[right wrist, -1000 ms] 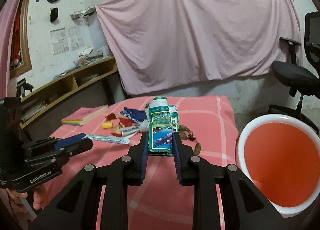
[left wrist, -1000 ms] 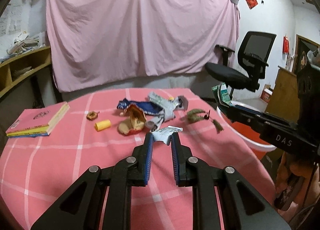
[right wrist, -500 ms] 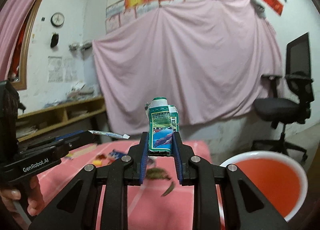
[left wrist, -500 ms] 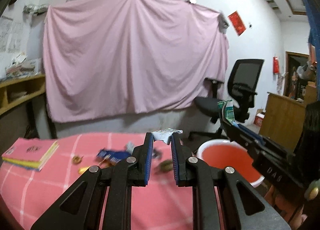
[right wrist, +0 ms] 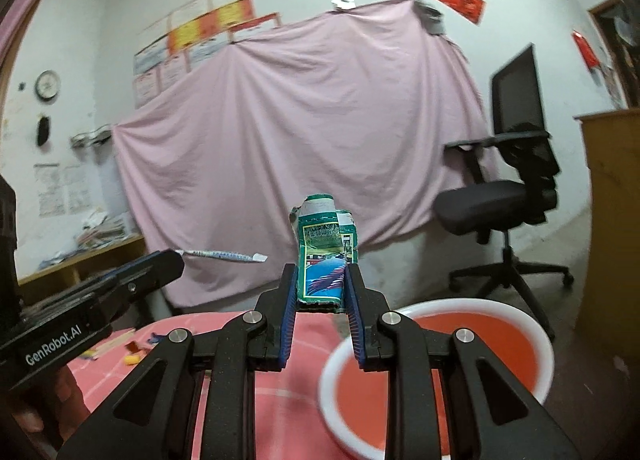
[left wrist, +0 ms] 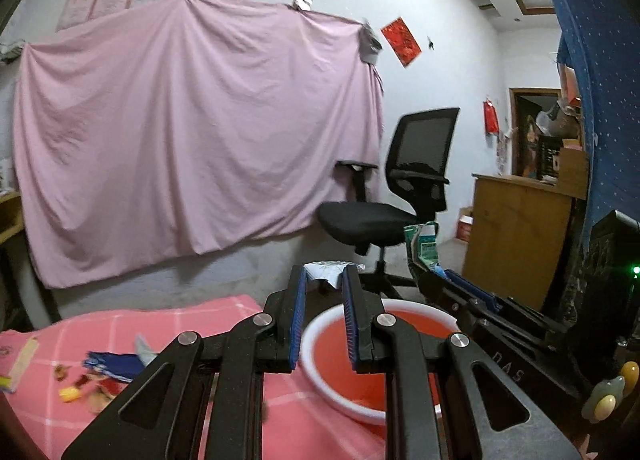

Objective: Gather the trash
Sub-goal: 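Carry the box with the right tool while the left tool carries the strip to the bucket, then open both tools over the bucket to drop the box and strip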

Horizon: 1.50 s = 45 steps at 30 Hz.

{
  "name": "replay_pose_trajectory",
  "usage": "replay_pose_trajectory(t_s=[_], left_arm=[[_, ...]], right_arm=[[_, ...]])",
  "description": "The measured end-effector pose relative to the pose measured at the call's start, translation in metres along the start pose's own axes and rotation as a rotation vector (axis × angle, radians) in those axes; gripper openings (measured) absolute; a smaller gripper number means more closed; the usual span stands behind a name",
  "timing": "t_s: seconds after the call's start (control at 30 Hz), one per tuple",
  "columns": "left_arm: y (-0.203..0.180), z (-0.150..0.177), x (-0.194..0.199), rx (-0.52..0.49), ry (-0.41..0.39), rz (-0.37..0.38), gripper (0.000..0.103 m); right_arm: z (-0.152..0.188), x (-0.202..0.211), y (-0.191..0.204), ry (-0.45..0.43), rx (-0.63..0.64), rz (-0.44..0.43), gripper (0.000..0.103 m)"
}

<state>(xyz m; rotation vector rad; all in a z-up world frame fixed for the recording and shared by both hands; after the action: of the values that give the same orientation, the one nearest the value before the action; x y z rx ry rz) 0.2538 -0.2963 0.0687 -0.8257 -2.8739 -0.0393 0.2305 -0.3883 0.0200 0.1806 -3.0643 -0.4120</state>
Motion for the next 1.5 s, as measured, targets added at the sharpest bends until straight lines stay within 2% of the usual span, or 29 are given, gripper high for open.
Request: replay_pose_trajectory(t_s=[0.33, 0.6, 0.67, 0.73, 0.8, 0.93, 1.07, 1.2, 1.27, 1.4, 1.47, 1.5], left_arm=[[-0.025, 0.021, -0.049, 0.037, 0.155, 0.070, 0.015], [-0.026, 0.044, -0.076, 0.145, 0.320, 0.106, 0.017], [-0.024, 0.047, -0.081, 0.166, 0.350, 0.105, 0.017], [-0.021, 0.049, -0.084, 0.177, 0.374, 0.102, 0.018], [-0.016, 0.049, -0.082, 0.186, 0.385, 0.096, 0.021], [-0.006, 0.045, -0.076, 0.193, 0.370, 0.074, 0.030], [0.005, 0.042, -0.066, 0.213, 0.355, 0.055, 0.031], [0.018, 0.035, -0.053, 0.230, 0.308, 0.027, 0.039], [0.026, 0.031, -0.044, 0.233, 0.277, 0.006, 0.041], [0.046, 0.024, -0.022, 0.238, 0.196, -0.054, 0.052], [0.061, 0.019, -0.006, 0.241, 0.148, -0.097, 0.057], [0.066, 0.018, -0.001, 0.241, 0.131, -0.114, 0.064]], right_arm=[[0.010, 0.000, -0.050, 0.057, -0.111, 0.106, 0.022], [0.027, -0.011, -0.068, 0.166, -0.159, 0.155, 0.022], [0.030, -0.012, -0.070, 0.182, -0.167, 0.159, 0.025], [0.032, -0.012, -0.071, 0.195, -0.173, 0.163, 0.033], [0.033, -0.013, -0.072, 0.203, -0.178, 0.164, 0.033], [0.034, -0.014, -0.070, 0.211, -0.178, 0.164, 0.033], [0.033, -0.014, -0.066, 0.201, -0.169, 0.160, 0.034], [0.028, -0.012, -0.059, 0.172, -0.154, 0.149, 0.050], [0.024, -0.011, -0.053, 0.146, -0.137, 0.138, 0.050], [0.015, -0.008, -0.037, 0.091, -0.092, 0.118, 0.054], [0.010, -0.007, -0.027, 0.062, -0.069, 0.105, 0.062], [0.009, -0.007, -0.023, 0.049, -0.062, 0.096, 0.074]])
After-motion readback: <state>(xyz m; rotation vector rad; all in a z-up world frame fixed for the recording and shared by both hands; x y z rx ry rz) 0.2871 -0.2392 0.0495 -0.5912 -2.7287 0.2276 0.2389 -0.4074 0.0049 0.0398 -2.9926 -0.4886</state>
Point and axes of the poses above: each gripper's, at about its wrist camera, not at the fingertips, and x roughly against the way its jaws point, y to its left, z to its underside, the point moved 7 cm from there along -x, roughly the way its jaws point, and after that the axes turned 6 degrees about -y, right-handed, at the moved point
